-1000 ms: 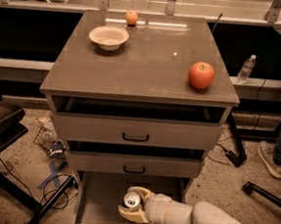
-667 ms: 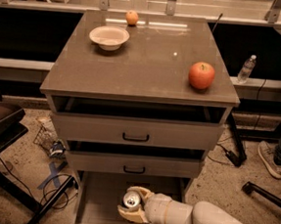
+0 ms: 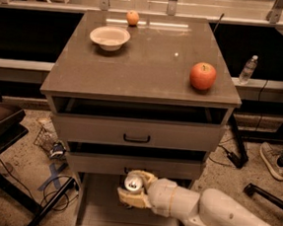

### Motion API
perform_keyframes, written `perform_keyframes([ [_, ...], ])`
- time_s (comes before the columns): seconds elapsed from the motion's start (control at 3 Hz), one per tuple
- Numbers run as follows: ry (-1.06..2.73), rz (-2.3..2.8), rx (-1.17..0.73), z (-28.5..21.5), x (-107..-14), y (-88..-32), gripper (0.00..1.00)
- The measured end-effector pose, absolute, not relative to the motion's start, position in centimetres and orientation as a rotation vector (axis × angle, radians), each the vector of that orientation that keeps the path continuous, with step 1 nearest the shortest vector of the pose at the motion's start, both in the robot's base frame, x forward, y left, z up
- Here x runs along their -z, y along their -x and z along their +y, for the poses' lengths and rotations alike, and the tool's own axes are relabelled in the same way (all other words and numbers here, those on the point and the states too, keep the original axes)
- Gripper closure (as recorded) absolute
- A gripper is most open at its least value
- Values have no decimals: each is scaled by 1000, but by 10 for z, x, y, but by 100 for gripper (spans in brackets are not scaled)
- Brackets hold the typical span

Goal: Pick pepsi can from bottom drawer and place on counter

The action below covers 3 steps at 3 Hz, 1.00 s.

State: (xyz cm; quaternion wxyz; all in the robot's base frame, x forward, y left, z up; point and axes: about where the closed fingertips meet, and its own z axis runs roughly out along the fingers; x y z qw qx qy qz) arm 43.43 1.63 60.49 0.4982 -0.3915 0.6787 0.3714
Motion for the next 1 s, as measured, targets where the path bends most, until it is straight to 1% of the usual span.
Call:
perform_keyframes([
  [0.67,881,1678,-933,24,-738,-478,100],
  [1.0,898,1698,-892,36,-818,-514,100],
])
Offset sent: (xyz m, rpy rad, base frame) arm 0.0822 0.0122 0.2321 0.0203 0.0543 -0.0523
